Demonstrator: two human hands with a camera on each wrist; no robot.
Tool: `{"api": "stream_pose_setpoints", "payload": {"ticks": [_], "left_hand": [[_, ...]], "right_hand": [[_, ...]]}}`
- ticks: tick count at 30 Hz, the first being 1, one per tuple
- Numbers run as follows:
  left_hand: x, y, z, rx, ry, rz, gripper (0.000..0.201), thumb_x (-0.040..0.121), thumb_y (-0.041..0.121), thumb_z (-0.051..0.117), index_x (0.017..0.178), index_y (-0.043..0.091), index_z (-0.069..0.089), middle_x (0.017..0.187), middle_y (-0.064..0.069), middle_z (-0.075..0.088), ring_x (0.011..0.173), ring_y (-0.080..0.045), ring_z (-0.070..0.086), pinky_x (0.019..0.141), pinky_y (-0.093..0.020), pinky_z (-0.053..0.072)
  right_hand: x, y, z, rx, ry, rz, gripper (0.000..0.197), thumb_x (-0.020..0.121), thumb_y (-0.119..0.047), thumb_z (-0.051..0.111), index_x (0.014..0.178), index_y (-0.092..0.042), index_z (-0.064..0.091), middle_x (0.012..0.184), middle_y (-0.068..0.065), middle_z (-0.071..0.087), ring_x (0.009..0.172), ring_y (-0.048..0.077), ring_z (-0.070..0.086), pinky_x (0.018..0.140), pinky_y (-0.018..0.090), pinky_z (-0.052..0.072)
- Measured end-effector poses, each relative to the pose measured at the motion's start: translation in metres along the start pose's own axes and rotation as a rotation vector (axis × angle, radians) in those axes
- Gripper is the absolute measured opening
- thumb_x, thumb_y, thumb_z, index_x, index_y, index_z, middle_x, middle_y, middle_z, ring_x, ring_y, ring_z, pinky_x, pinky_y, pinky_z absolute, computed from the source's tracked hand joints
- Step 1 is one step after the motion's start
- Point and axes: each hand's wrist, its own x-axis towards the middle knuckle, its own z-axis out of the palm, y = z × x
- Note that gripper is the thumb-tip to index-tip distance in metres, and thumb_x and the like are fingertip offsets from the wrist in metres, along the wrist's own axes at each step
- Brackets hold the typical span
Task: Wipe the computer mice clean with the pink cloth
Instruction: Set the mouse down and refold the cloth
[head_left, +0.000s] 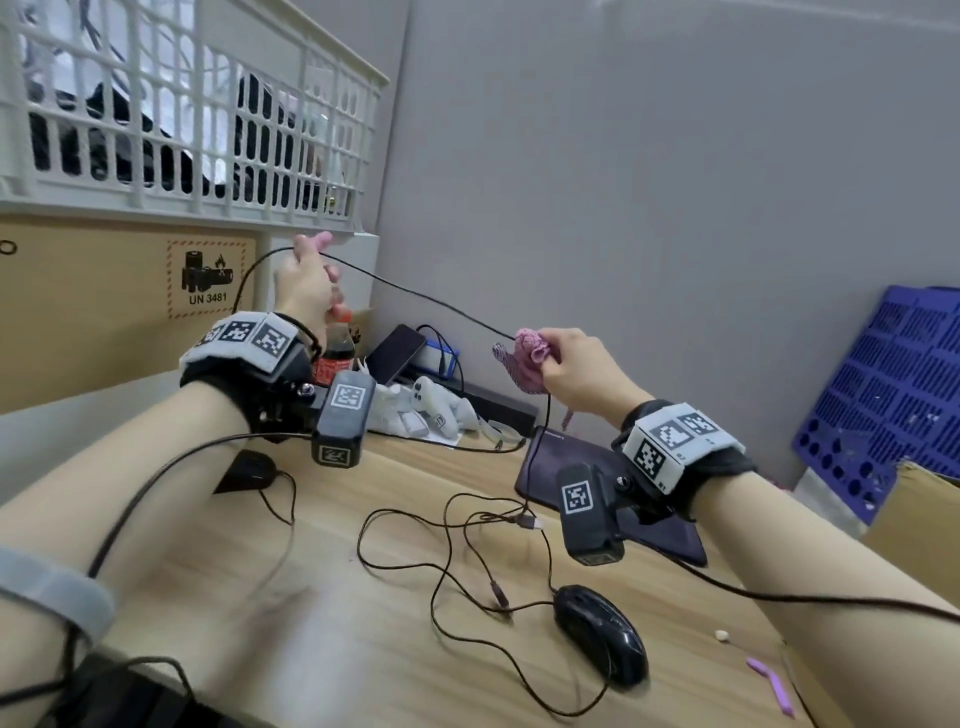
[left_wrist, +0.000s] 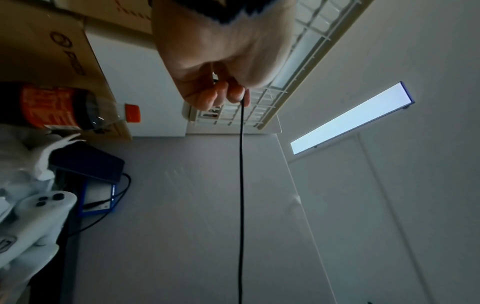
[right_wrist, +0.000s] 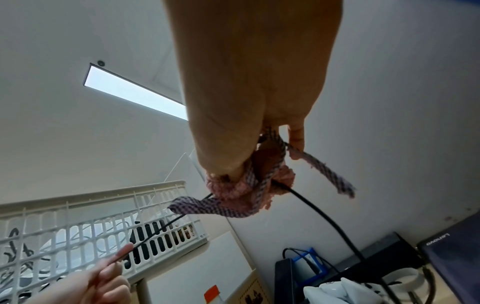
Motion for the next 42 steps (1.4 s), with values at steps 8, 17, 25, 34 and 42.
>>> {"api": "stream_pose_setpoints", "payload": {"ticks": [8, 17, 25, 34, 42], "left_hand": [[-0.057, -0.032, 0.06, 0.251, -0.633, -0.175, 0.036, 0.104, 0.042, 0.037, 0.106, 0.013, 0.058, 0.072, 0.004, 0.042, 0.051, -0.008, 0.03, 0.045, -0.017, 0.033], [-0.058, -0.03, 0.077, 0.272, -0.513, -0.035, 0.04, 0.107, 0.031, 0.031, 0.103, 0.016, 0.068, 0.06, 0.007, 0.04, 0.04, -0.004, 0.033, 0.042, -0.017, 0.029], [-0.026, -0.012, 0.045, 0.216, -0.333, -0.056, 0.04, 0.107, 0.031, 0.028, 0.092, 0.019, 0.063, 0.063, 0.006, 0.031, 0.041, -0.005, 0.023, 0.034, -0.016, 0.019], [-0.003, -0.003, -0.011, 0.188, -0.147, -0.068, 0.037, 0.107, 0.027, 0.024, 0.104, 0.014, 0.058, 0.06, 0.006, 0.029, 0.032, -0.002, 0.022, 0.036, -0.017, 0.017], [-0.006, -0.016, -0.015, 0.022, -0.254, -0.215, 0.048, 0.103, 0.051, 0.024, 0.128, 0.019, 0.049, 0.051, 0.01, 0.033, 0.039, -0.003, 0.026, 0.038, -0.016, 0.022]], "right_hand": [[0.013, -0.032, 0.004, 0.044, 0.023, -0.046, 0.027, 0.092, -0.008, 0.044, 0.073, -0.025, 0.053, 0.078, 0.004, 0.061, 0.073, 0.025, 0.055, 0.065, 0.026, 0.037], [0.015, -0.036, 0.002, -0.006, -0.011, -0.08, 0.02, 0.092, -0.008, 0.042, 0.084, -0.015, 0.059, 0.08, 0.007, 0.063, 0.074, 0.026, 0.056, 0.062, 0.028, 0.04], [0.011, -0.023, -0.004, -0.086, -0.065, -0.053, 0.021, 0.092, -0.006, 0.042, 0.08, -0.017, 0.056, 0.075, 0.005, 0.059, 0.072, 0.026, 0.055, 0.061, 0.028, 0.038], [0.005, 0.0, -0.001, -0.168, -0.083, 0.006, 0.033, 0.09, -0.007, 0.042, 0.063, -0.026, 0.045, 0.067, 0.002, 0.055, 0.068, 0.028, 0.053, 0.06, 0.029, 0.038], [0.009, 0.004, 0.002, -0.075, -0.014, 0.055, 0.028, 0.091, -0.008, 0.045, 0.067, -0.021, 0.053, 0.068, 0.003, 0.059, 0.065, 0.024, 0.054, 0.055, 0.027, 0.037]]}}
